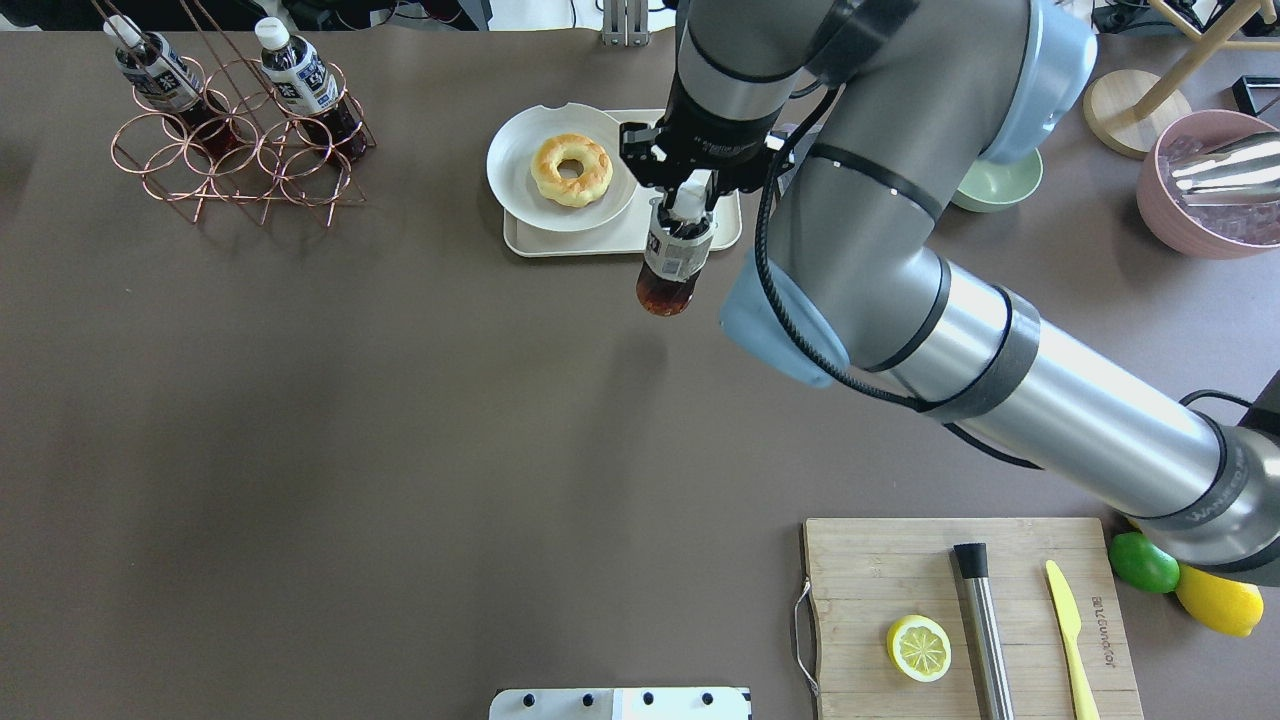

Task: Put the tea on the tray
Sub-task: 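Lift the bottle and carry it onto the cream tray beside the plate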

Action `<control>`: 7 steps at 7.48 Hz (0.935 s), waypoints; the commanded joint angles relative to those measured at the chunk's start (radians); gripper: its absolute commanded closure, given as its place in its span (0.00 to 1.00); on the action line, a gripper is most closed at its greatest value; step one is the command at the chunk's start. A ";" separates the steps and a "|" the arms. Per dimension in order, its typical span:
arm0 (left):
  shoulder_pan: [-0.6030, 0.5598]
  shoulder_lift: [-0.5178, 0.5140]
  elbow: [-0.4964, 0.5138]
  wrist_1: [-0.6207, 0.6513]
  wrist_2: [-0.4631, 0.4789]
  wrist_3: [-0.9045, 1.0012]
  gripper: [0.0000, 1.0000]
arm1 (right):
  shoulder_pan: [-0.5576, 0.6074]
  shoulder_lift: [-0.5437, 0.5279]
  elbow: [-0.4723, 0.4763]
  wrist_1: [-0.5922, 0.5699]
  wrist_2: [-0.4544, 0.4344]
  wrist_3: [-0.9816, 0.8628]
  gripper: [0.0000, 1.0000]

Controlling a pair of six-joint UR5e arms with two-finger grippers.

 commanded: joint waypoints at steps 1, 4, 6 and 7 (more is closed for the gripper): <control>0.002 -0.005 -0.001 -0.001 -0.001 -0.003 0.03 | 0.127 0.092 -0.249 0.023 0.044 -0.176 1.00; 0.002 -0.019 0.002 0.002 -0.001 -0.005 0.03 | 0.159 0.149 -0.497 0.233 0.044 -0.178 1.00; 0.002 -0.019 0.002 0.002 -0.001 -0.005 0.03 | 0.155 0.166 -0.511 0.236 0.044 -0.178 1.00; 0.002 -0.019 0.002 0.002 -0.001 -0.005 0.03 | 0.142 0.169 -0.516 0.236 0.039 -0.176 1.00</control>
